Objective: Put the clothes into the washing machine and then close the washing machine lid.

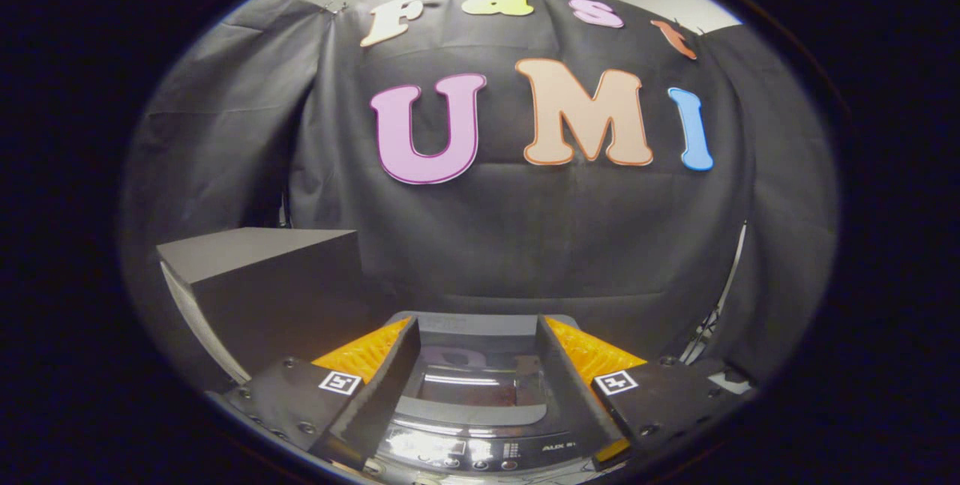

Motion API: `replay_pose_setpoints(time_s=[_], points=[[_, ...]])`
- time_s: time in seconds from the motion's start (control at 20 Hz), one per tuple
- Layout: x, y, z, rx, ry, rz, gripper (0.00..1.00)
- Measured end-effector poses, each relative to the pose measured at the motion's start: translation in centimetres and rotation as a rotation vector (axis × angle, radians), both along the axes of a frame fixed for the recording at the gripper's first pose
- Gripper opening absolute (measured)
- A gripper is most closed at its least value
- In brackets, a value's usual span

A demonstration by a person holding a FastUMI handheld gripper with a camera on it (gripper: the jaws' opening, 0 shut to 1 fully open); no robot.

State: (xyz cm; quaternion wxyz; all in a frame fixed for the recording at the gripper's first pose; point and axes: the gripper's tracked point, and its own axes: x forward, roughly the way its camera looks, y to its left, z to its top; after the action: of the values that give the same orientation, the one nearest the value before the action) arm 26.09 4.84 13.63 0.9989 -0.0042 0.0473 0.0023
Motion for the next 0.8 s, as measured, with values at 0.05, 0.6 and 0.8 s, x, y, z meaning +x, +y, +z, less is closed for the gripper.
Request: replay_pose_setpoints(time_s=[0.05,0.6,0.8], points=[[-0.9,-0.3,-0.3,-0.005,-0.010,-0.004,0.97],[-12.7,-4.8,-5.6,-0.046,-0.068,-0.087,0.97],[-16.7,-6.7,-8.1,-0.007,-0.071,-0.125,0.97]])
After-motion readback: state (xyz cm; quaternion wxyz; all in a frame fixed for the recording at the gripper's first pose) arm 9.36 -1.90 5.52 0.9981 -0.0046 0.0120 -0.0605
